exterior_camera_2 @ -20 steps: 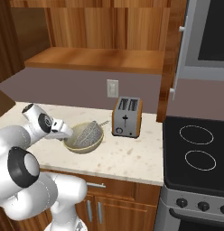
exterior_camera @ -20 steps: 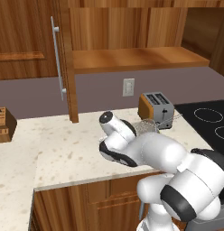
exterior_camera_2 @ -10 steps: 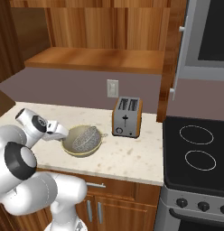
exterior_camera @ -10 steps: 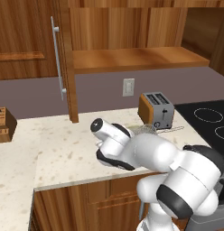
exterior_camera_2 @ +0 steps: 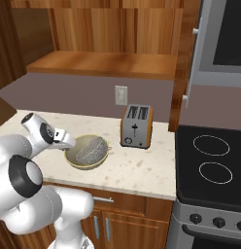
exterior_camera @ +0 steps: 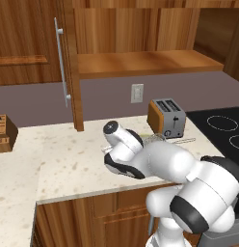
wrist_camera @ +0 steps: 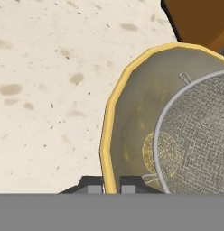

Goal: Open the cabinet and setup a tea strainer by placing it in the bowl upright.

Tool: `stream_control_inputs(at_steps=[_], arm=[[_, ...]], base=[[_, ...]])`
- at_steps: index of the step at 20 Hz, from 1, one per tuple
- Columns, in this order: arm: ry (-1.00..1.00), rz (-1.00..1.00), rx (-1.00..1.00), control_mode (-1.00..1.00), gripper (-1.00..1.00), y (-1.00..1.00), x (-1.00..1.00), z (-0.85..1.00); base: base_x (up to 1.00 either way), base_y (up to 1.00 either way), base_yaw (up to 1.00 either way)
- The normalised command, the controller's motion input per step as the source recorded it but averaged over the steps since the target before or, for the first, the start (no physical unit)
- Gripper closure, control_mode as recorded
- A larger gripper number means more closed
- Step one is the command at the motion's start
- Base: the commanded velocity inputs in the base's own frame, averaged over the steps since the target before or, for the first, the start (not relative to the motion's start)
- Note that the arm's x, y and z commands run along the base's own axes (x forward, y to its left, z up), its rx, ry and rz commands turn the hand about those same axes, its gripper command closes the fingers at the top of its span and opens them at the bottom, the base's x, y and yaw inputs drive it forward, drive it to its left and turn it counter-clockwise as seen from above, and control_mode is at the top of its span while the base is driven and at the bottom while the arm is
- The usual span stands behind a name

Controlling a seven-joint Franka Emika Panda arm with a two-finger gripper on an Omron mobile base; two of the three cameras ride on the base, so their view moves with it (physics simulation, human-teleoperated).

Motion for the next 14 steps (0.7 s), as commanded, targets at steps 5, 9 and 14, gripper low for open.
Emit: stream_control_inputs(at_steps=[5,9,14], arm=[[0.0,0.02,0.0,-1.0,1.0,0.0,0.0,0.0],[0.0,0.0,0.0,-1.0,-1.0,0.0,0.0,0.0],[0.0,0.0,0.0,-1.0,-1.0,0.0,0.0,0.0]], base=[[0.0,0.0,0.0],[0.0,0.0,0.0],[0.0,0.0,0.0]])
